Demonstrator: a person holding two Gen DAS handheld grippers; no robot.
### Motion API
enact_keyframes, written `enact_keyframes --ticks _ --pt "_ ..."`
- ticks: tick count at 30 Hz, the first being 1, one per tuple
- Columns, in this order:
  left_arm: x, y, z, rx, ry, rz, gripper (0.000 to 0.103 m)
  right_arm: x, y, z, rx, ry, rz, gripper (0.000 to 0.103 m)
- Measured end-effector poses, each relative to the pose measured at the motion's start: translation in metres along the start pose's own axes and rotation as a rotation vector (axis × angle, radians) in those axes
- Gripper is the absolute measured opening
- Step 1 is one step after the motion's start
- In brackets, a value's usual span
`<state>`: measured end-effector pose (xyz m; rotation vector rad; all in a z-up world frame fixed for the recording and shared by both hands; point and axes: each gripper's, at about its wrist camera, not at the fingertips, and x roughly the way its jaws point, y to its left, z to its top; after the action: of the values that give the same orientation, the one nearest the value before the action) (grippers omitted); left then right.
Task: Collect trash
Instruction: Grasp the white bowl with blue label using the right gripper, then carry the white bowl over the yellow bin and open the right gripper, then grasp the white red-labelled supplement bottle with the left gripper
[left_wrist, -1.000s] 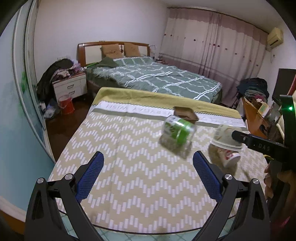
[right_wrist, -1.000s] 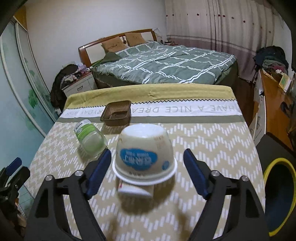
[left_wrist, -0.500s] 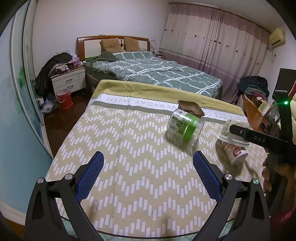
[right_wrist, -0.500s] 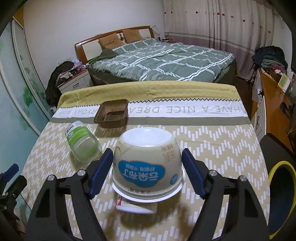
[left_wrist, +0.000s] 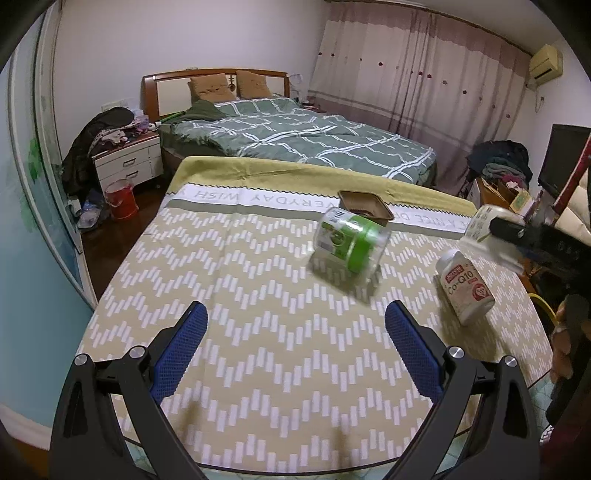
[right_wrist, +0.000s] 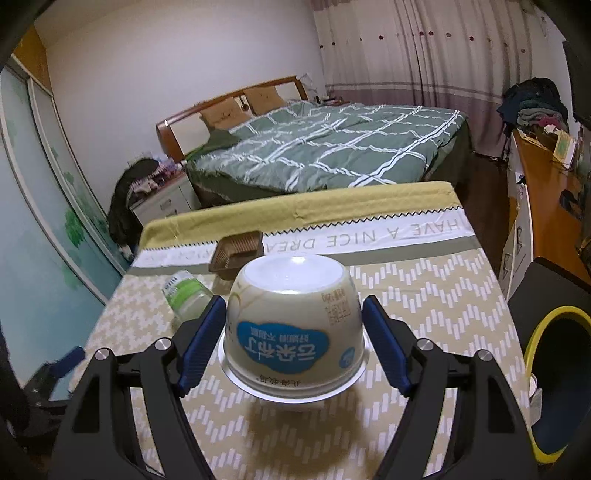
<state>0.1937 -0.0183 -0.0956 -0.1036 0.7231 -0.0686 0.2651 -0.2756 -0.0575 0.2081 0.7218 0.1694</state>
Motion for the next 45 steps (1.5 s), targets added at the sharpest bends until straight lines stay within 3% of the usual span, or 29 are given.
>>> enact_keyframes --ticks 6,12,23,31,35,45 --pt "-0.001 -0.013 -0.001 0.028 0.000 -0.014 0.095 -0.023 -0.008 0.002 0.024 -0.045 0.012 0.072" --pt "-0.001 -0.029 -0.001 0.059 0.008 -0.047 0.095 -0.049 -0.047 -0.005 0.085 -0.090 -0.073 0.072" --pt "0.007 -0.085 -0.008 0.161 0.048 -0.115 0.095 -0.094 -0.194 -0.055 0.338 -0.090 -0.394 0.072" --pt "0.011 -0.133 -0.013 0.236 0.079 -0.170 0.095 -0.093 -0.256 -0.083 0.409 -0.031 -0.519 0.073" --pt "0.019 -0.151 -0.015 0.251 0.106 -0.178 0.095 -0.097 -0.268 -0.093 0.444 -0.046 -0.500 0.083" --pt "0.044 -0.183 -0.010 0.249 0.141 -0.134 0.095 -0.097 -0.266 -0.093 0.443 -0.060 -0.447 0.083"
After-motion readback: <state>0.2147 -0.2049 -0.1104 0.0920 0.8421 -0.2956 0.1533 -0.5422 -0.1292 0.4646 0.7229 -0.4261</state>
